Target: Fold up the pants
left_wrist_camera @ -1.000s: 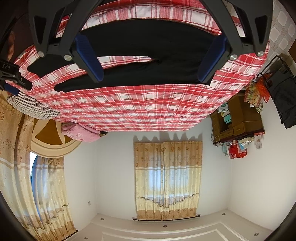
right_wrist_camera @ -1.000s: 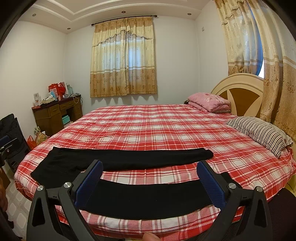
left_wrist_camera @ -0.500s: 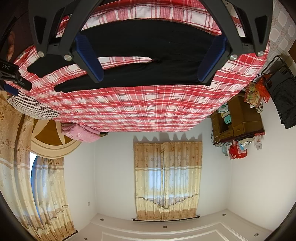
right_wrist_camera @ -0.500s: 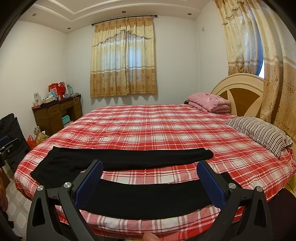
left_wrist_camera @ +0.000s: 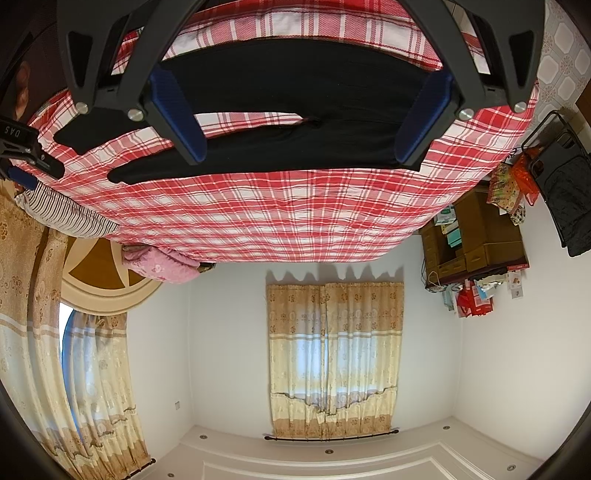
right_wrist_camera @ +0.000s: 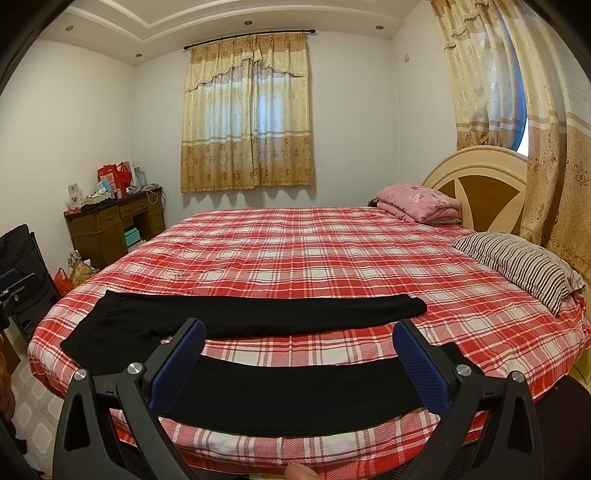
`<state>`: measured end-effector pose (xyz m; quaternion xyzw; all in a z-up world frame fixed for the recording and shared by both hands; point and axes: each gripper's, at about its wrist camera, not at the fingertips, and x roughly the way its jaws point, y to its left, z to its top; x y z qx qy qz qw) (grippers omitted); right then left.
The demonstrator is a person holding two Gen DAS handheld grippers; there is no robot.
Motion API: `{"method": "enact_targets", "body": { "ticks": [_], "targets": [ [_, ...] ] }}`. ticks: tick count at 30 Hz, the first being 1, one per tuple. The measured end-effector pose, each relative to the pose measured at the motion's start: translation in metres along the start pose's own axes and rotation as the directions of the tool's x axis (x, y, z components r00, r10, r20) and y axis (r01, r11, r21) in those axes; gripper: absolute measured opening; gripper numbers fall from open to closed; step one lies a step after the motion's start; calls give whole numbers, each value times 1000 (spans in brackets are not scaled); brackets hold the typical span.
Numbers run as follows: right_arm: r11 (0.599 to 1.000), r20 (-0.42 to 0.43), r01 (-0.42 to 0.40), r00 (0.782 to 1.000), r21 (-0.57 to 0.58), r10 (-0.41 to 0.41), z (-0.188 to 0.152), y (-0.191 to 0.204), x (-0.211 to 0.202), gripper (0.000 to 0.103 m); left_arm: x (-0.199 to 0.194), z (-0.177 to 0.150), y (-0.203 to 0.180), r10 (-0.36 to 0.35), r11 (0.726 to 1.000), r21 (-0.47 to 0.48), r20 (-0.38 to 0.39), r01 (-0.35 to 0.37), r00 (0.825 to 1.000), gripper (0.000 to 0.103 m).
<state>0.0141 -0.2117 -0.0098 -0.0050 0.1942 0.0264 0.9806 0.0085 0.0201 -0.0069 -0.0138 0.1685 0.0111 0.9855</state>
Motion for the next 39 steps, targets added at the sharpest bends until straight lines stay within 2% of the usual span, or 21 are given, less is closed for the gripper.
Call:
{"method": "enact_targets", "body": {
  "ticks": [26,29,32,34,39],
  "targets": [
    [1000,-22,-1,1000,-7,0,-3,1,11,102,13,-9,0,10,1000,9,-35,-9,999,103],
    [1000,-33,-17,999,-11,16,-7,1,20,102,32,-15,7,33,999,15,-65,-33,997,103],
    [1000,-77,-21,997,-23,19,-18,4,39,102,55,-22,23,102,995,18,-96,-101,990,103],
    [999,-113,-27,993,-35,23,-28,8,55,102,76,-25,44,152,988,13,-116,-152,982,103],
    [998,-162,-19,987,-65,9,-53,14,87,102,132,-32,119,241,966,-44,-218,-256,946,103]
  ]
}}
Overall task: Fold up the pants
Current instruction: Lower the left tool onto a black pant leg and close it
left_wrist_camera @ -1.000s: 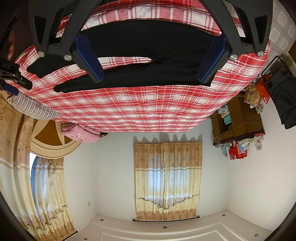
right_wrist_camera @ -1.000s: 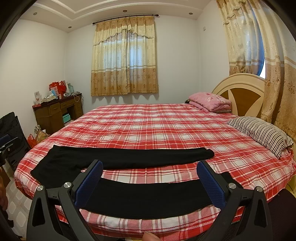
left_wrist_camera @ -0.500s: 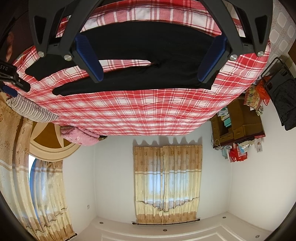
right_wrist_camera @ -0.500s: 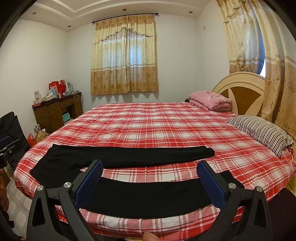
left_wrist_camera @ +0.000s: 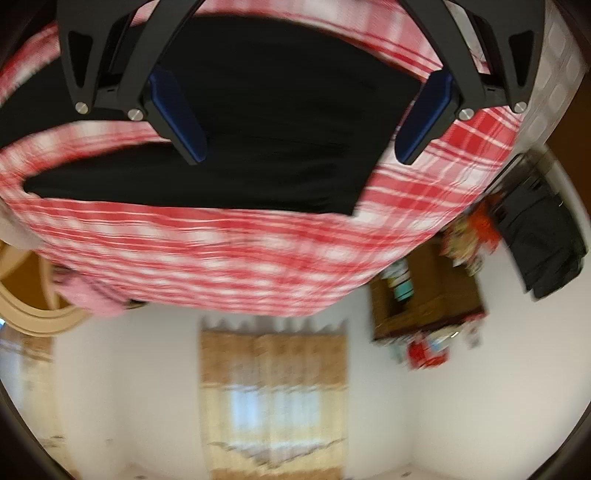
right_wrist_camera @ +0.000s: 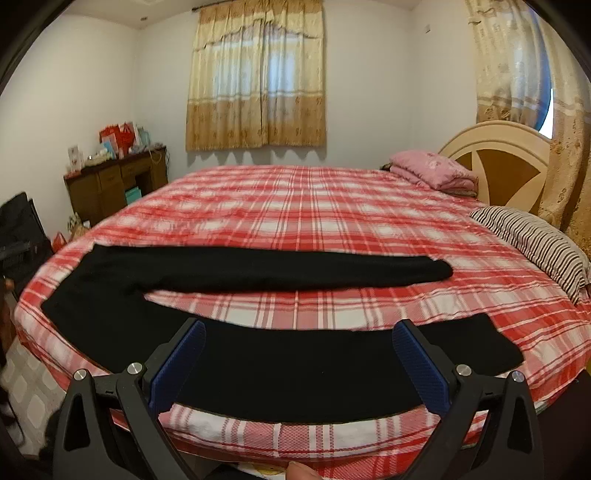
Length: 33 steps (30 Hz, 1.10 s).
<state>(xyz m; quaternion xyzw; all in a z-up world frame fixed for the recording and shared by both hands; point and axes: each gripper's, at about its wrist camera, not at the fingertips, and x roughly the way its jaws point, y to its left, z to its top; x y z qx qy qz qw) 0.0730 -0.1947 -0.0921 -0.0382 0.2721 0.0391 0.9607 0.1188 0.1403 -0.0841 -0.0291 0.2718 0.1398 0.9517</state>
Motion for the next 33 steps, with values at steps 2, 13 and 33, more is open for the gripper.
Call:
{"method": "enact_targets", "body": {
  "ticks": [2,13,33],
  "targets": [
    [1000,-8,-1,1000,-7,1,-7,3,10,102,26,3,16,16,999,29,-35,-15,999,103],
    [996,-157,-47,986,75,58,-26,-2,67,102,166,34,59,3,999,53,-235,9,972,89],
    [995,-205,-23,978,99,43,-10,-27,105,102,250,44,48,-114,987,57,-386,147,916,46]
  ]
}}
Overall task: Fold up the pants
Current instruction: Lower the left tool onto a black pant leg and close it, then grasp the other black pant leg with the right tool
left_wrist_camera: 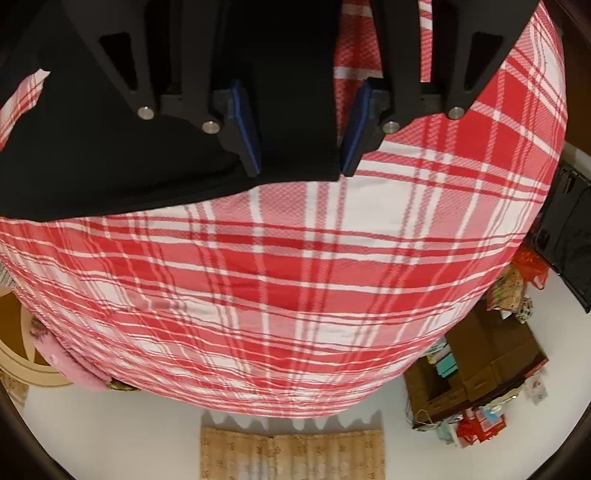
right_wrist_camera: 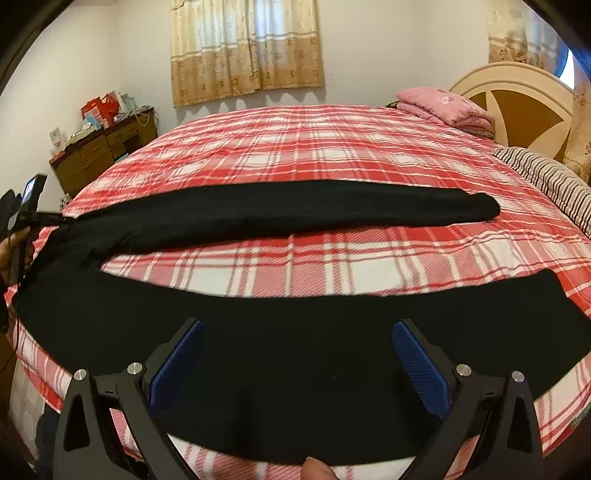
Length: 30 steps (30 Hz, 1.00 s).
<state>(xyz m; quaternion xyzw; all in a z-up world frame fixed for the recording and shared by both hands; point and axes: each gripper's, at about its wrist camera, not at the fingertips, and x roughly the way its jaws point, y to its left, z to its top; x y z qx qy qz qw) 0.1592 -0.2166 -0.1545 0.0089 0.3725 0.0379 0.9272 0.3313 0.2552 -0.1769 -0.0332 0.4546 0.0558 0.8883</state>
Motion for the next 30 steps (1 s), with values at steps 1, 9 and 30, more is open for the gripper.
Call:
{"method": "enact_targets", "body": {
  "ticks": [1,9,30],
  "targets": [
    [1000,2,1,1000,6,-1,2,-3,0,102,1,1,0,-1,1000,0,2,1,1000,46],
    [1000,21,16,1000,16,-17,19,-23,-5,102,10,-2,6,-33,999,-4,-14,33,999,46],
    [967,-104,147,986,208,-127,105,-203,46,51,11,-2,10,-90,996,-25,27,91,996,15]
  ]
}}
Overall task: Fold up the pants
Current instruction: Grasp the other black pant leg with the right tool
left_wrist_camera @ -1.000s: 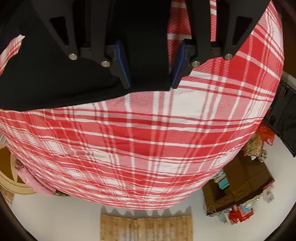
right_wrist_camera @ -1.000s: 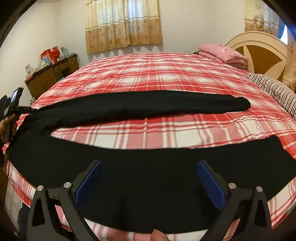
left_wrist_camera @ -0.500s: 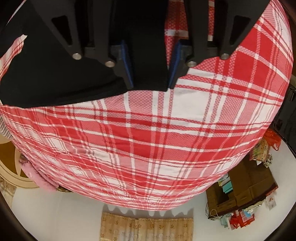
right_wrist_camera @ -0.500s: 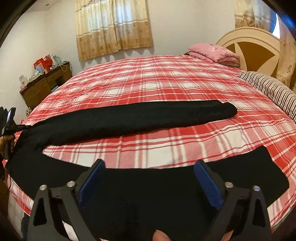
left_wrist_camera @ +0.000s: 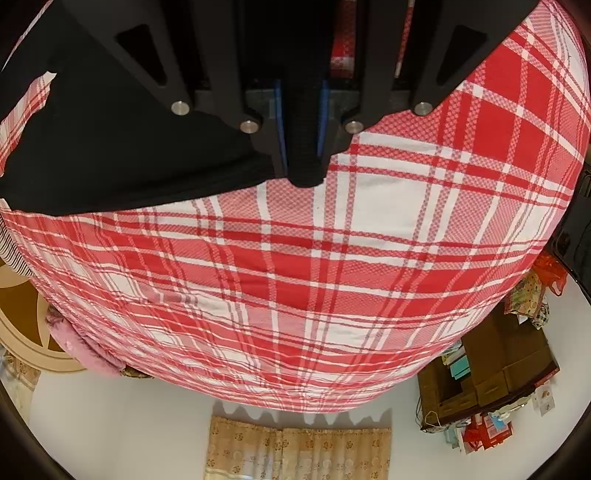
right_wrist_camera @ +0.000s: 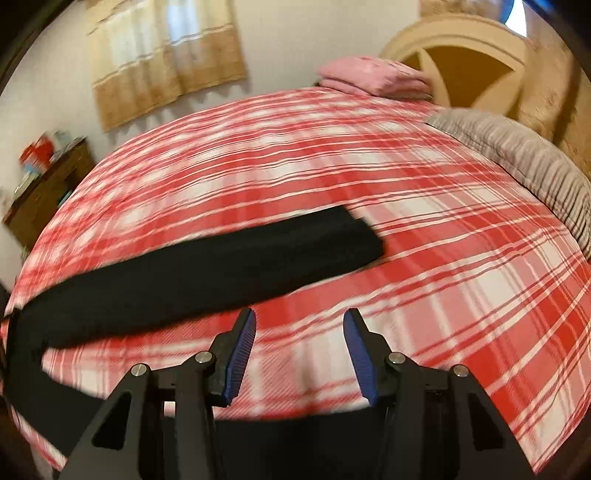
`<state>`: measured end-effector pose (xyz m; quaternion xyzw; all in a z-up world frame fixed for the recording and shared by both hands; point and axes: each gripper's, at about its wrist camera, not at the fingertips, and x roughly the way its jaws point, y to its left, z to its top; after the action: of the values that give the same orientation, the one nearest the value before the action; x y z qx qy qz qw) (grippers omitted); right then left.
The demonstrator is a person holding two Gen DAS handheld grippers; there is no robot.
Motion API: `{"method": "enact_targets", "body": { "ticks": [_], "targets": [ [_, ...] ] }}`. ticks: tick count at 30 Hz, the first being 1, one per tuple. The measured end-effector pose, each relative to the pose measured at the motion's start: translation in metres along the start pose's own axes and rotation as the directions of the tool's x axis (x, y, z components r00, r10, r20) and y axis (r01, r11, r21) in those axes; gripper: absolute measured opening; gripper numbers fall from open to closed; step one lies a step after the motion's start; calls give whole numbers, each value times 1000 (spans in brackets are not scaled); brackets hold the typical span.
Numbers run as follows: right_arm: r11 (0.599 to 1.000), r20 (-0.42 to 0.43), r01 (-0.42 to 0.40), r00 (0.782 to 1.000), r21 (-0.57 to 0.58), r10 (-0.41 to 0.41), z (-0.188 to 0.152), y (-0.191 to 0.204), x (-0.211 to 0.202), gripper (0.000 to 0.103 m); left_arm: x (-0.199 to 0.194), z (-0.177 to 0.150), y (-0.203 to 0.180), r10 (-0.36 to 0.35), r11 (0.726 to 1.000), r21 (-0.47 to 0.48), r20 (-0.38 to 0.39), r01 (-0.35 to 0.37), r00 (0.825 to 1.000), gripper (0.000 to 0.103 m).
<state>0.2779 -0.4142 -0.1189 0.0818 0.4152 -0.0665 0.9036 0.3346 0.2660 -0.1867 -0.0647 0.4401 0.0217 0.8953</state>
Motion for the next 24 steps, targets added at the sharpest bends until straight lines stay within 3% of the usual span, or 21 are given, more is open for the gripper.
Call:
{"method": "enact_targets", "body": {
  "ticks": [6,11,24],
  "targets": [
    [998,-27,57,998,15,-57,44,-28,38,51,1,-1,-2,23,1000,13,-4,-23,1000,15],
    [999,-61,43,997,21,-42,76,-34,76,51,3,-2,-3,38,999,15,-4,-38,999,15],
    [999,-194,-2,981,33,8,107,-36,165,51,7,-2,-5,58,998,15,-5,-58,998,15]
  ]
}}
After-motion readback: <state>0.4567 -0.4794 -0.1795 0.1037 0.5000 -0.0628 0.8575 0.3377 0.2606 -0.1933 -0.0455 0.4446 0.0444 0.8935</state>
